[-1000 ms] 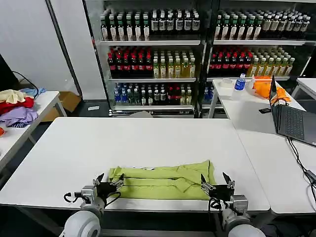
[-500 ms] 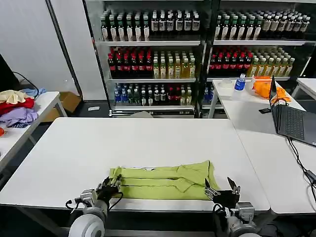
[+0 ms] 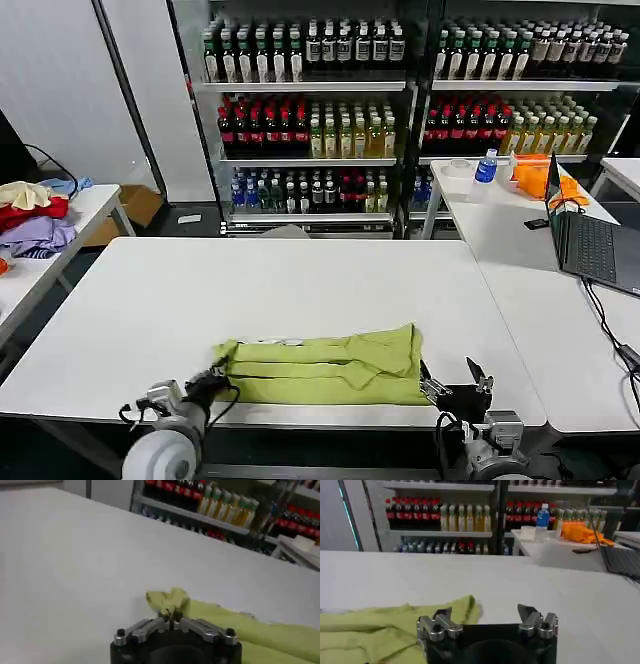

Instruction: Fold and organize the clothes.

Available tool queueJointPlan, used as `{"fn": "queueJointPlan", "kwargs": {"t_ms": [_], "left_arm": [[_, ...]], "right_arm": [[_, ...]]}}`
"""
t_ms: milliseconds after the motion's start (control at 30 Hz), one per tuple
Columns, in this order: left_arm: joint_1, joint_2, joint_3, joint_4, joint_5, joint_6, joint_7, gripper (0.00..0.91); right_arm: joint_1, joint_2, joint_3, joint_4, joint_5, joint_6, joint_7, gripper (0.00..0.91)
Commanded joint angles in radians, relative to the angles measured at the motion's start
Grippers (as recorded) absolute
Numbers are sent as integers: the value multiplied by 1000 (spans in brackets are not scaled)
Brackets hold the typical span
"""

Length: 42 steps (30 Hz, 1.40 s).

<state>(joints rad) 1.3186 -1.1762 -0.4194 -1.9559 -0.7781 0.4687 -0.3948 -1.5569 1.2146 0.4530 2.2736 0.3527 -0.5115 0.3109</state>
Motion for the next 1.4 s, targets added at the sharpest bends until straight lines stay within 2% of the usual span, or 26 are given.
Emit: {"fn": "queueJointPlan", "kwargs": {"t_ms": [33, 233, 400, 533, 867, 1067, 1400], "left_arm": [[-68, 150, -141, 12, -112, -1, 9, 20], [-151, 273, -226, 118, -159, -3, 31, 20], [-143, 290, -249, 68, -283, 18, 22, 20], [-112, 233, -208, -68, -436, 20, -2, 20], [-90, 63, 15, -199, -545, -10, -2, 20], [-110, -24, 111, -169, -534, -25, -12, 20], [-129, -73, 225, -54, -427, -45, -2, 20]], "right_arm": [[-2, -8, 9, 2, 8, -1, 1, 907], [16, -19, 15, -9, 23, -3, 4, 907], [26, -17, 10, -17, 24, -4, 4, 907], [31, -13, 7, -30, 22, -3, 4, 907], [29, -8, 10, -42, 14, -2, 4, 907], [27, -8, 15, -40, 11, -1, 3, 907], [26, -8, 16, -41, 8, 3, 1, 907]]}}
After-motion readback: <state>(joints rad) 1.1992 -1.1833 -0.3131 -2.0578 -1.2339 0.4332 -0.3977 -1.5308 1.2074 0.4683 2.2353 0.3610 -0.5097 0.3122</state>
